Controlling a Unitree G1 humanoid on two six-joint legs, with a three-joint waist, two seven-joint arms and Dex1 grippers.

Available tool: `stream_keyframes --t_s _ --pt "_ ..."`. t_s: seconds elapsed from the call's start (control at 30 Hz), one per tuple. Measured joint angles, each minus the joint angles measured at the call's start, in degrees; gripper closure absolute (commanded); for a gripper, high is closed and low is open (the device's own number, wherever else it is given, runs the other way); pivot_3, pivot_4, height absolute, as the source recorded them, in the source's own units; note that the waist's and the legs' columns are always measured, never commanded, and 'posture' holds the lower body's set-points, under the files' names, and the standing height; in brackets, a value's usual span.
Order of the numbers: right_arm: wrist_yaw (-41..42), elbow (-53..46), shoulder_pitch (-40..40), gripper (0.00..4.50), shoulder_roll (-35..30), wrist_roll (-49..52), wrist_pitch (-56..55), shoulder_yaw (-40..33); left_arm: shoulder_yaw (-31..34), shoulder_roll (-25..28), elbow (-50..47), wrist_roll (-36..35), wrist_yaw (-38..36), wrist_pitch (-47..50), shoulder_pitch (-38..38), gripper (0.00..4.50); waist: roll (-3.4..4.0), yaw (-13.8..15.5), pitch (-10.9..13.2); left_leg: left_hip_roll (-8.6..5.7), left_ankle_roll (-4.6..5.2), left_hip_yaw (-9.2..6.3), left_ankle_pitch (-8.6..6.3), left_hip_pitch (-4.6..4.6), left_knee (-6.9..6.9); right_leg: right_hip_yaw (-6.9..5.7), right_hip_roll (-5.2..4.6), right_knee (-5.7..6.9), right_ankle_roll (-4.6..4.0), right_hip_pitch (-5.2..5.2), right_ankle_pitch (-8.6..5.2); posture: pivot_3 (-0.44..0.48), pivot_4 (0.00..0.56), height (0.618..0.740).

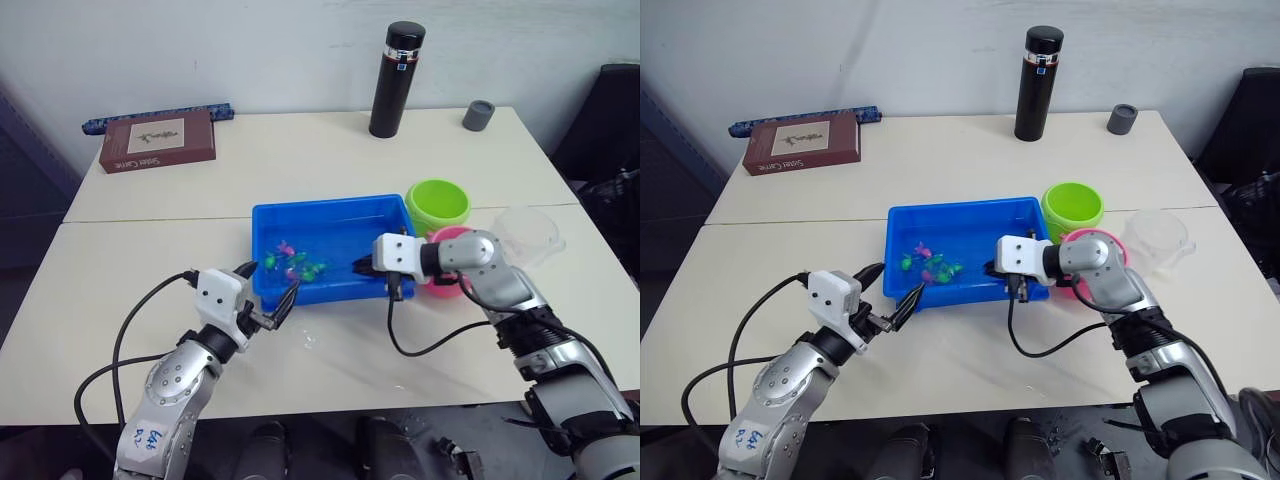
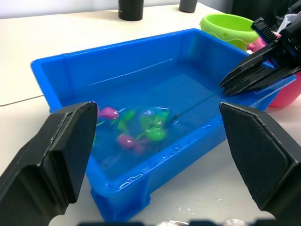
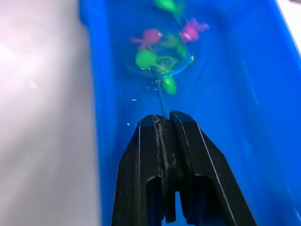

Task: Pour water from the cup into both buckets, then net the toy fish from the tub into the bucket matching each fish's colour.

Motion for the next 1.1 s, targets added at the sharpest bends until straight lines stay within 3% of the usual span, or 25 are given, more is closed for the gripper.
stream_keyframes --t_s 0.43,0.83,1.1 --pt "1.5 -17.1 -0.8 4.50 0.0 7.1 13.9 -3.9 2.3 0.2 -3.2 -0.7 -0.2 2.1 2.4 0.04 0.01 0.1 0.0 0.03 -0.03 -0.32 -0.05 -0.01 -0.02 -0.02 0.00 -0.05 -0.05 -0.02 -0.03 0.000 0.150 0.740" --pt "1.0 -15.7 6.1 4.50 -4.5 7.1 15.8 -4.1 2.4 0.2 -2.5 -0.9 -1.9 0.6 2.9 0.04 0.01 0.1 0.0 0.01 0.01 -0.32 -0.12 -0.07 -0.03 -0.03 -0.01 -0.19 -0.10 0.00 -0.06 0.000 0.150 0.740" --pt "-1.2 -11.8 6.4 4.50 -5.1 6.0 14.7 -4.5 2.3 0.2 -1.2 -0.9 -2.5 0.0 2.8 0.04 0.01 0.1 0.0 0.03 -0.01 -0.17 -0.11 -0.06 -0.01 -0.06 0.03 -0.15 -0.09 -0.01 -0.05 0.000 0.150 0.740"
